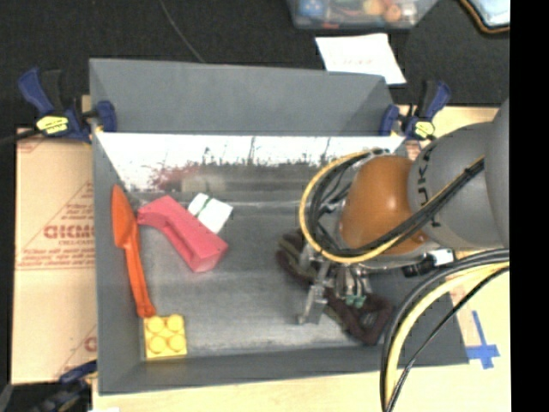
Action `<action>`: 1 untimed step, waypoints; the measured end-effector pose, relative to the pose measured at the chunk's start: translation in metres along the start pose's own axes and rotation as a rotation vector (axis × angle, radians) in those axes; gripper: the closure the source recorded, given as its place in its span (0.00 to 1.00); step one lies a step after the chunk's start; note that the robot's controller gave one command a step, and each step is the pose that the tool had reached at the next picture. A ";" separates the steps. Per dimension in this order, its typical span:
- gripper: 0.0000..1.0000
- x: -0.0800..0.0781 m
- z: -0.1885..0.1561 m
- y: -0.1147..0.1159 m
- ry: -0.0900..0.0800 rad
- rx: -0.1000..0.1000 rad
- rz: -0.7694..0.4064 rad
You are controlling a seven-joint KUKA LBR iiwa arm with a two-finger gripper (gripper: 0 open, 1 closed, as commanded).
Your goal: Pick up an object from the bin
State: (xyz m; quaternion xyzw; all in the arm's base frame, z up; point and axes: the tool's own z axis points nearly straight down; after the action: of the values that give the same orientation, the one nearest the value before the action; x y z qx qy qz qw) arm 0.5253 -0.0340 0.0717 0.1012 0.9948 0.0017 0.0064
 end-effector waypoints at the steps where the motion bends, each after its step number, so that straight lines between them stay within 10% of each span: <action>1: 1.00 0.009 -0.001 -0.003 0.003 0.000 0.112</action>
Offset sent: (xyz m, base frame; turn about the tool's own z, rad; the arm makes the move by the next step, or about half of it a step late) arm 0.0000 0.0000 0.0000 0.0000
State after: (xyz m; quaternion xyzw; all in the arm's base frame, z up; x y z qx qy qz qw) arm 0.5162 -0.0349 0.0722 0.1569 0.9876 0.0020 0.0050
